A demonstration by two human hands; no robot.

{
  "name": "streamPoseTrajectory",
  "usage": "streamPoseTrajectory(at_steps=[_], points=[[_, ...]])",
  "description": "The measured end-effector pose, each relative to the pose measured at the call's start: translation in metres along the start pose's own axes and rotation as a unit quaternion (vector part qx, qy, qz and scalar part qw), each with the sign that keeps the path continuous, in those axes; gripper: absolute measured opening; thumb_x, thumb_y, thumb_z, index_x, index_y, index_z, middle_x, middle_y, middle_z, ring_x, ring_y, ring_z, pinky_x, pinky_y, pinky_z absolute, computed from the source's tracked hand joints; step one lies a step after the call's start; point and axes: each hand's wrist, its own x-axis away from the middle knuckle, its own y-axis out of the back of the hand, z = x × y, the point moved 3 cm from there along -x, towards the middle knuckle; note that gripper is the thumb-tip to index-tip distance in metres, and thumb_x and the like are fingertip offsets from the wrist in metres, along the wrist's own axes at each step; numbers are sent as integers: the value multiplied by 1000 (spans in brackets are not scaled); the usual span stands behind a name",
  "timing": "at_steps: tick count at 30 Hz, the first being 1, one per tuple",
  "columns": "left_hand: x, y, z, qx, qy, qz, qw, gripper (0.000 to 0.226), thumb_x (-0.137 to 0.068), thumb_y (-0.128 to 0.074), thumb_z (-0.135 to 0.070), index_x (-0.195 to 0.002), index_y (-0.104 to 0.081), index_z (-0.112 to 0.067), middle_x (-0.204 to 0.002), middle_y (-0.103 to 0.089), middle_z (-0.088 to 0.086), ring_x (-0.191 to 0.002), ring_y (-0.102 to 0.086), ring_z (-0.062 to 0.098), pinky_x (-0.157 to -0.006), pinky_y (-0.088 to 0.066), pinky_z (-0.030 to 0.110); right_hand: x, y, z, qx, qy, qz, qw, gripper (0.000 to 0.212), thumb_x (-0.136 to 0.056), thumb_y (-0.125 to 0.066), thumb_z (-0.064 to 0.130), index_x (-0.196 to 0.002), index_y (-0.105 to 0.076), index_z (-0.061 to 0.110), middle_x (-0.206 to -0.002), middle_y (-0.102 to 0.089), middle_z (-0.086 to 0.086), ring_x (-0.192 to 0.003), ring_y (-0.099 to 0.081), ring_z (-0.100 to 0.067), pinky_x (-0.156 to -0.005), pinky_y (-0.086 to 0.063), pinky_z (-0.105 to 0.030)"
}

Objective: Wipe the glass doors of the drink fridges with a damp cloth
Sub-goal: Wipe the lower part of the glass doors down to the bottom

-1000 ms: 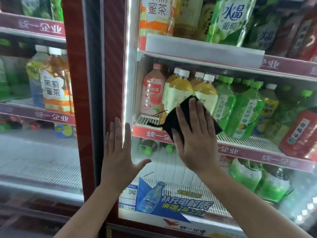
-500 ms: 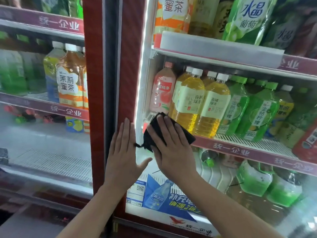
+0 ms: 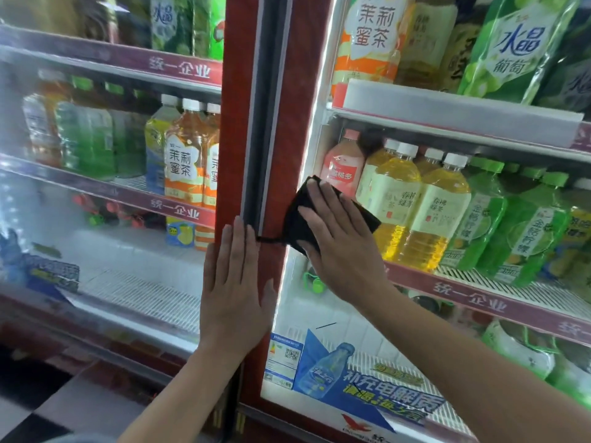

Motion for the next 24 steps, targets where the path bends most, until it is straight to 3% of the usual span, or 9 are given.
streamPoseTrajectory(at_steps=[3,5,8,10,12,15,20,24], points=[[-7,4,1,-8,-7,-5,1000,81,-91,-50,-28,-156,-11,-1,-165,-7,15,-153,-7,29,-123,-11,49,0,0,2,-21,-11,-24,999,39,-100,-56,32,-129,-54,6,-163,-22,-16,-154,-10,-29,-125,-13,-44],[-14,6,-8,-7,-25,-13,1000,76,-93,-48,-26,-156,-14,0,-165,-9,15,-153,-8,29,-122,-15,51,1,1,0,-22,-16,-41,999,41,-100,-56,34,-129,-55,5,-160,-27,-19,-153,-13,-32,-125,-11,-44],[-25,3,-31,25,-93,-24,995,64,-97,-41,-18,-155,-21,-1,-164,-15,14,-153,-12,28,-121,-21,52,6,5,-7,32,-17,-83,996,36,-99,-56,34,-126,-62,12,-141,-41,-14,-139,-34,-32,-122,-19,-49],[-32,-6,-43,43,-137,-12,990,61,-98,-34,-15,-155,-19,-1,-165,-13,14,-153,-10,26,-121,-23,50,12,11,-10,64,-7,-91,994,34,-98,-53,31,-128,-63,16,-132,-51,-7,-129,-44,-26,-118,-23,-48],[-36,-16,-49,57,-146,0,988,61,-98,-30,-14,-157,-14,-3,-165,-10,14,-153,-8,25,-121,-25,48,21,16,-11,67,7,-71,995,40,-96,-52,27,-134,-60,15,-135,-57,-4,-132,-46,-24,-118,-24,-47],[-40,-21,-51,75,-142,-26,987,57,-101,-30,-14,-156,-18,-7,-164,-17,15,-152,-14,26,-120,-26,47,37,21,-13,54,22,-27,998,49,-95,-49,23,-143,-52,14,-153,-46,-3,-146,-35,-23,-121,-20,-48],[-53,-22,-68,95,-104,-133,981,47,-105,-40,-26,-149,-42,-8,-146,-46,23,-135,-45,37,-116,-31,52,59,30,-23,30,5,-11,999,44,-90,-53,20,-133,-62,19,-158,-39,-5,-150,-28,-24,-120,-21,-51],[-63,-35,-91,137,-79,-193,968,51,-102,-50,-26,-137,-48,11,-147,-34,25,-139,-38,41,-118,-29,52,74,35,-31,36,-29,-6,999,46,-87,-54,19,-132,-62,16,-157,-39,-6,-149,-30,-25,-118,-24,-52]])
